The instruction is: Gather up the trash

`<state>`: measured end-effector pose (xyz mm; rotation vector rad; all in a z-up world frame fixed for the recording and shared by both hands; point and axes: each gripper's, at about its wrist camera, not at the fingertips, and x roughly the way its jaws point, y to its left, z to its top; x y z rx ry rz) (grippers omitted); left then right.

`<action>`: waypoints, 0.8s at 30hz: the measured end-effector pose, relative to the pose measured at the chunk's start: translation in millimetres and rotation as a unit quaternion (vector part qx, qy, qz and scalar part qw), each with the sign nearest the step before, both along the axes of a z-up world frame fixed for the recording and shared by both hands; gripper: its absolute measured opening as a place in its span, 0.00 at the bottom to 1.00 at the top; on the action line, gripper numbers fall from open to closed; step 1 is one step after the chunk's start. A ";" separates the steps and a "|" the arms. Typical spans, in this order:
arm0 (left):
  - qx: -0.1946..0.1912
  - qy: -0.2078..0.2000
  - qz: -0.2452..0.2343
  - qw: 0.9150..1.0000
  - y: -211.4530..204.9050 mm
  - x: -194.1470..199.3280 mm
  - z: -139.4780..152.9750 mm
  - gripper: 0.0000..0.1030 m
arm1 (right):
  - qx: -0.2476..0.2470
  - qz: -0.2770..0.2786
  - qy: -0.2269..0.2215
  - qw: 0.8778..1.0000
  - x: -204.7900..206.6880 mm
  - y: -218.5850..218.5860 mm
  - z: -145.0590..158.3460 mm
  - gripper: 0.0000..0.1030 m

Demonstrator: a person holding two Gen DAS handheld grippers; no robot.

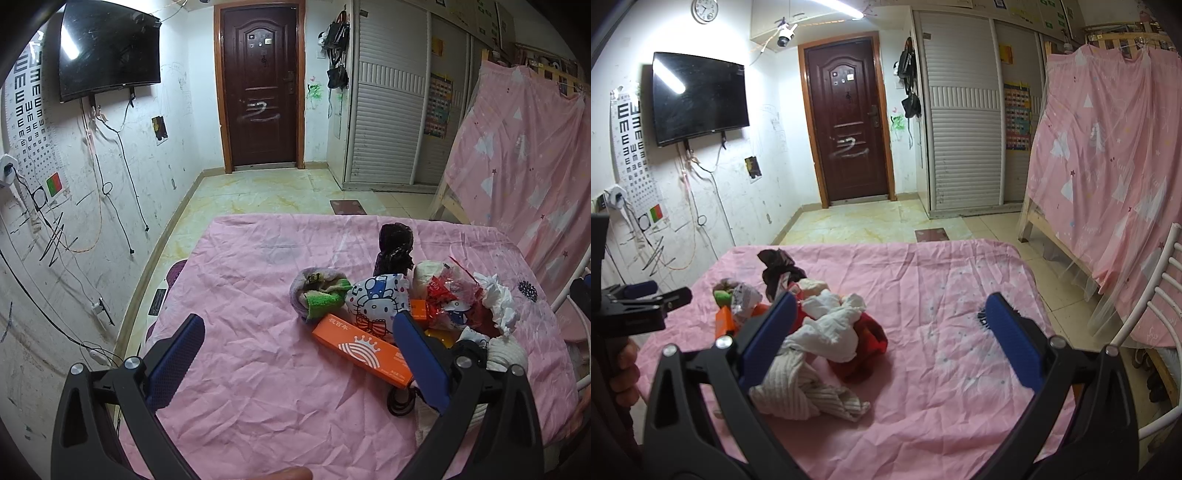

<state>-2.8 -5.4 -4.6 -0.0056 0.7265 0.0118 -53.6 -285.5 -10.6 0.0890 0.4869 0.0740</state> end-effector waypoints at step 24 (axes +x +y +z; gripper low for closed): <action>0.001 0.001 -0.003 1.000 -2.0 0.3 1.2 0.92 | 0.000 0.000 0.000 1.000 0.8 -0.1 0.1 0.96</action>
